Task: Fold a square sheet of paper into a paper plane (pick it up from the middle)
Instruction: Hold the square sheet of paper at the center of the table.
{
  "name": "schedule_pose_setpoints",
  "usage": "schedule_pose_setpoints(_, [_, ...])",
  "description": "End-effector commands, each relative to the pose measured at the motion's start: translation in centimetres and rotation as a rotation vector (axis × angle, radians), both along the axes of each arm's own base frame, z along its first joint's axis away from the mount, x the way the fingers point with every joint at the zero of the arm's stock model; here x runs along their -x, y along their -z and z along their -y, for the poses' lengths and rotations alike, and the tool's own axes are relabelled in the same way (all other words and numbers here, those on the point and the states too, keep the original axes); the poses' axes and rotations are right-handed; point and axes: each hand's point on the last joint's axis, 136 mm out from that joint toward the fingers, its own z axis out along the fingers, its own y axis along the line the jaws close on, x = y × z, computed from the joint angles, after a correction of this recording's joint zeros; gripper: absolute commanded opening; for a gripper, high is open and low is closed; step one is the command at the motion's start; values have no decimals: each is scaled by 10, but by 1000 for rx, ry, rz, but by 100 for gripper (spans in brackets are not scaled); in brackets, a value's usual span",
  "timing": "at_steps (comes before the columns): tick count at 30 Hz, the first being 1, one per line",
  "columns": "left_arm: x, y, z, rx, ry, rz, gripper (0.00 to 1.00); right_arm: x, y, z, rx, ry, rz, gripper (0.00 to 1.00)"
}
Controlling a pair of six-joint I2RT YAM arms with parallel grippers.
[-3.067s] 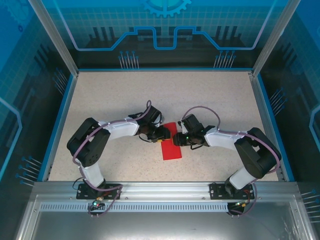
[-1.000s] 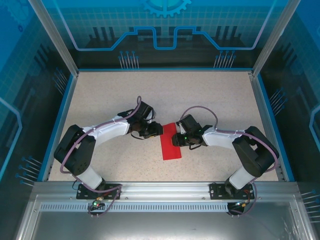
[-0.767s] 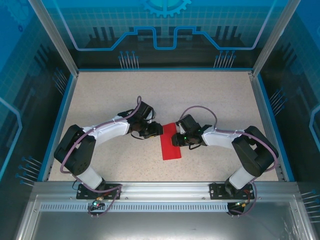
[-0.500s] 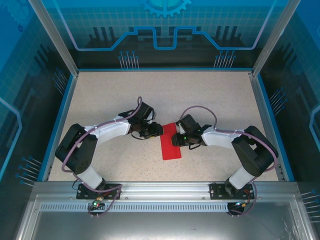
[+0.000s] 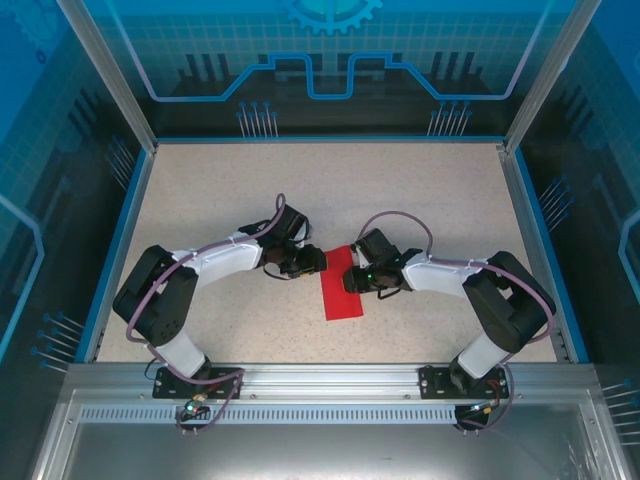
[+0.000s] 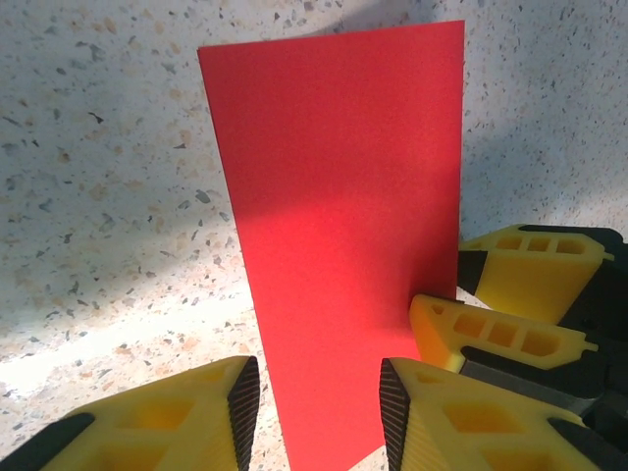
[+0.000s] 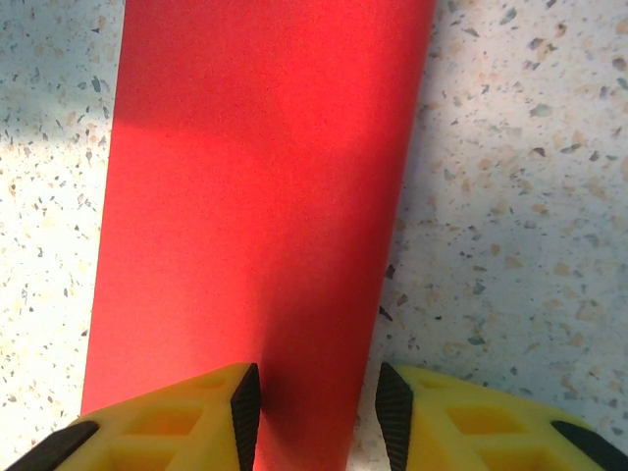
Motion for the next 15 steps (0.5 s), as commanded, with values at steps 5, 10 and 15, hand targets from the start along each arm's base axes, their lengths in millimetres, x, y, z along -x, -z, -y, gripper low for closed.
schedule_pose_setpoints(5, [5,9,3,21,-1,-41,40,5,12,-2,30,-20,-23,40])
schedule_pose_setpoints(10, [6,14,12,34,8,-54,39,5,12,-2,28,-20,-23,40])
schedule_pose_setpoints(15, [9,20,18,43,9,-71,34,5,12,-4,25,-21,-25,40])
